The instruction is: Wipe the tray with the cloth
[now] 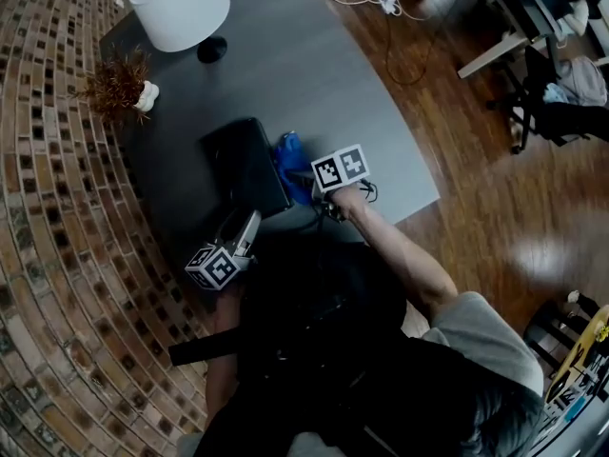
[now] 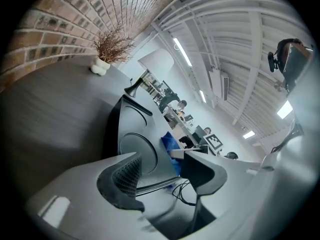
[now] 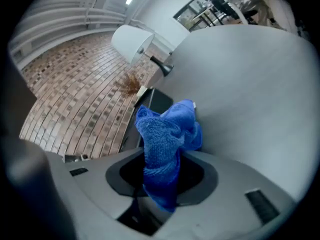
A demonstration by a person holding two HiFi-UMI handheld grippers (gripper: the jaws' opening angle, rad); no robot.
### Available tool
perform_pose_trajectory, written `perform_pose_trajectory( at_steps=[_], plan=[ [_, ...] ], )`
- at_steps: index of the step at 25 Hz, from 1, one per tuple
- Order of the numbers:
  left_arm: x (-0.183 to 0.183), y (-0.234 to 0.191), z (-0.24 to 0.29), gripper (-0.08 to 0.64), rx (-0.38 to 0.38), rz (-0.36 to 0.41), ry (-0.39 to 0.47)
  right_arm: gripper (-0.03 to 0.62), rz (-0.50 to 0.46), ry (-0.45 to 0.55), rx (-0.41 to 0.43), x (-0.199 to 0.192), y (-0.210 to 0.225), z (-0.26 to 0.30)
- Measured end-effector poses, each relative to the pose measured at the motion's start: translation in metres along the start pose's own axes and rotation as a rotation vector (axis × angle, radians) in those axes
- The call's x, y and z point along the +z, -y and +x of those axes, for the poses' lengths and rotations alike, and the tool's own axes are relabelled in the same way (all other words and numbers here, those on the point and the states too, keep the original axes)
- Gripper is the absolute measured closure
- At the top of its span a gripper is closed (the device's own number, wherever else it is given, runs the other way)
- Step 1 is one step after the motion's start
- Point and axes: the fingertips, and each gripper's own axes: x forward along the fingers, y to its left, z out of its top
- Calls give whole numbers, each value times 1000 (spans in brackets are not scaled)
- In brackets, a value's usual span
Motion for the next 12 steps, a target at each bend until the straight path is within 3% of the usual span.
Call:
perform_pose_trajectory(
  at_steps=[4, 8, 10, 12],
  plan=[
    [0, -1, 2, 308, 5, 15, 2, 446, -76, -106, -16, -52, -16, -10],
    [-2, 1, 1, 310, 7, 15, -1, 448, -236, -349, 20, -114, -18, -44],
    [-3, 2, 1, 310, 8, 20, -4, 448, -318, -366, -37, -107, -2, -71],
    [-2, 3, 2, 310, 10, 29, -2, 446, -379, -292, -150, -68, 24, -101]
  ],
)
